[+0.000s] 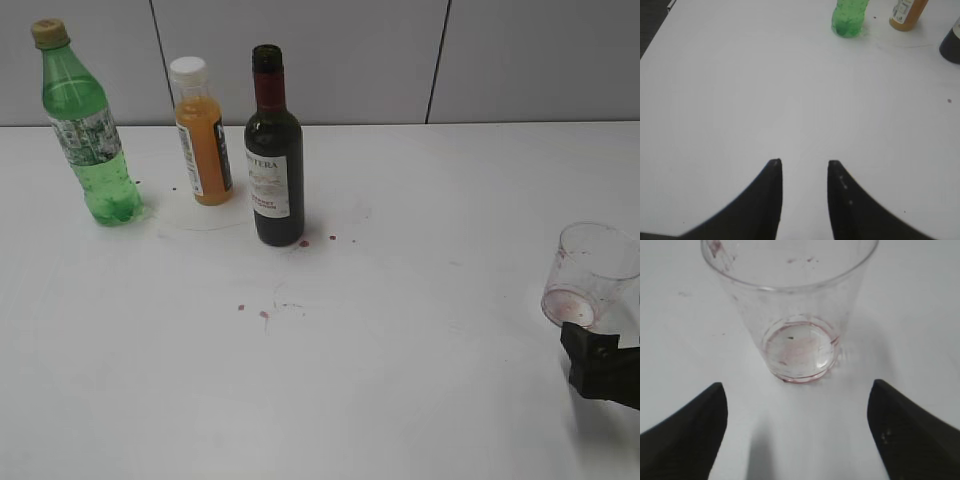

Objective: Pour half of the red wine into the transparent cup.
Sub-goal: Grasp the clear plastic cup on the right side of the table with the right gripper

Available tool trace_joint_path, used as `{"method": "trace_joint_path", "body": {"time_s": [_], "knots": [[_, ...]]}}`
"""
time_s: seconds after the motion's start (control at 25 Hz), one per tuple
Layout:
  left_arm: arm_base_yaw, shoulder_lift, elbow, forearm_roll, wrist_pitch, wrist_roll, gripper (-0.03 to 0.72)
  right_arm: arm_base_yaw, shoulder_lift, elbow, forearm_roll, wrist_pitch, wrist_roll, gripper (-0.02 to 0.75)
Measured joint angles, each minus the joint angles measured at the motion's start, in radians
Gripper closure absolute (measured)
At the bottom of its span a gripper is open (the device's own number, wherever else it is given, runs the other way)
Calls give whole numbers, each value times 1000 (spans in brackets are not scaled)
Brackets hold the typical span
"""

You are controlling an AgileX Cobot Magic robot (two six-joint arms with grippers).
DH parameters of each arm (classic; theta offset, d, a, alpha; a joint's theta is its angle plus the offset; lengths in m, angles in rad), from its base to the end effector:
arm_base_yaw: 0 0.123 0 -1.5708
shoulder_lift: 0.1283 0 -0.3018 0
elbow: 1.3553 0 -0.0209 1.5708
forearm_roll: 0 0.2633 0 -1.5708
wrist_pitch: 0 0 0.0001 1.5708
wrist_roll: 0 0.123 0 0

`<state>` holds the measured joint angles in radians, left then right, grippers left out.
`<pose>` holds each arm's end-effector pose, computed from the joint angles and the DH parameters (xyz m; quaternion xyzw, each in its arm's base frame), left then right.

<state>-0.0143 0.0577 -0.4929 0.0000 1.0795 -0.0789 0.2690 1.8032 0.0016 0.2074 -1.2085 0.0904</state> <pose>0.0255 -0.0004 0.2632 -0.0282 0.8738 -0.0226 0.4849 0.1929 0.0286 0.0822 0.0038 0.8615 0.0261 0.5070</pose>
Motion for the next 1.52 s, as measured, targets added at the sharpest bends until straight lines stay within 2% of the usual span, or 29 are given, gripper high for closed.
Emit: {"method": "trace_joint_path", "body": {"time_s": [0.48,0.68,1.0,1.28,1.52], "knots": [[0,0,0,0,0,0,449,0,2,-56,-2,1,1,72],[0,0,0,0,0,0,449,0,6,-56,-8,50,0,49],[0,0,0,0,0,0,449,0,88,-100,-1,44,1,48],[0,0,0,0,0,0,449,-1,129,-119,77,30,1,48],[0,0,0,0,0,0,449,-1,181,-157,46,31,1,49]]}}
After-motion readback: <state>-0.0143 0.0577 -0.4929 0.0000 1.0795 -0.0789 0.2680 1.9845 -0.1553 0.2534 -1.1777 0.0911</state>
